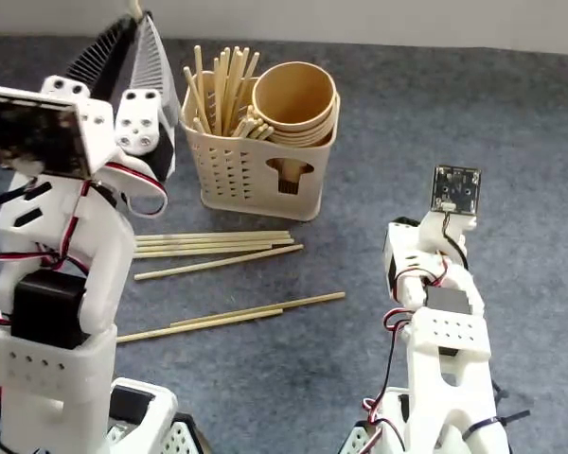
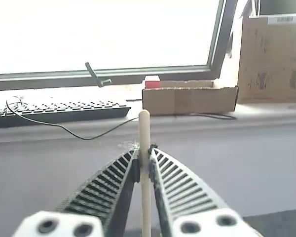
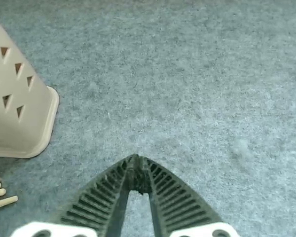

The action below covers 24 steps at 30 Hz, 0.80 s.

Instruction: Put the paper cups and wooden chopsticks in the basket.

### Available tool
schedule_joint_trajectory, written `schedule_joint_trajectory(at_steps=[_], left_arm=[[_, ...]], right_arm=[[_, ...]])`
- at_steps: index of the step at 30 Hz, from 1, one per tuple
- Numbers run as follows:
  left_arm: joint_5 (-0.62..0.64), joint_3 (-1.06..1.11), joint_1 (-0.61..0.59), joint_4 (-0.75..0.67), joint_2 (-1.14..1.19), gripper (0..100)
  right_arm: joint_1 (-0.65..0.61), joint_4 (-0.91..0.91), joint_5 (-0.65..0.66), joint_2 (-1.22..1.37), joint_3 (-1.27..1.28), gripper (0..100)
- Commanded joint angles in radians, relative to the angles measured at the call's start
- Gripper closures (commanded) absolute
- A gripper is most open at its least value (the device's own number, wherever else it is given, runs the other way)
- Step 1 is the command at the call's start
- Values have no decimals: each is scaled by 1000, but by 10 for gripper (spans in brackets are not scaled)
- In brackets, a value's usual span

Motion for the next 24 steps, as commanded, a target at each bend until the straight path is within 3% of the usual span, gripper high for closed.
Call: schedule_joint_trajectory(at_steps=[1, 12, 15, 17, 24], left_arm=[[26, -38, -5, -71, -2, 995], [28, 62, 13, -181, 211, 989], [28, 62, 8, -163, 231, 910], [23, 35, 7, -78, 237, 870], [-61, -186, 13, 308, 234, 882]], right_arm=[[-8, -24, 11, -13, -4, 988], [-8, -24, 11, -13, -4, 988], [-8, -24, 11, -13, -4, 988], [-8, -24, 11, -13, -4, 988], [-8, -24, 11, -13, -4, 988]])
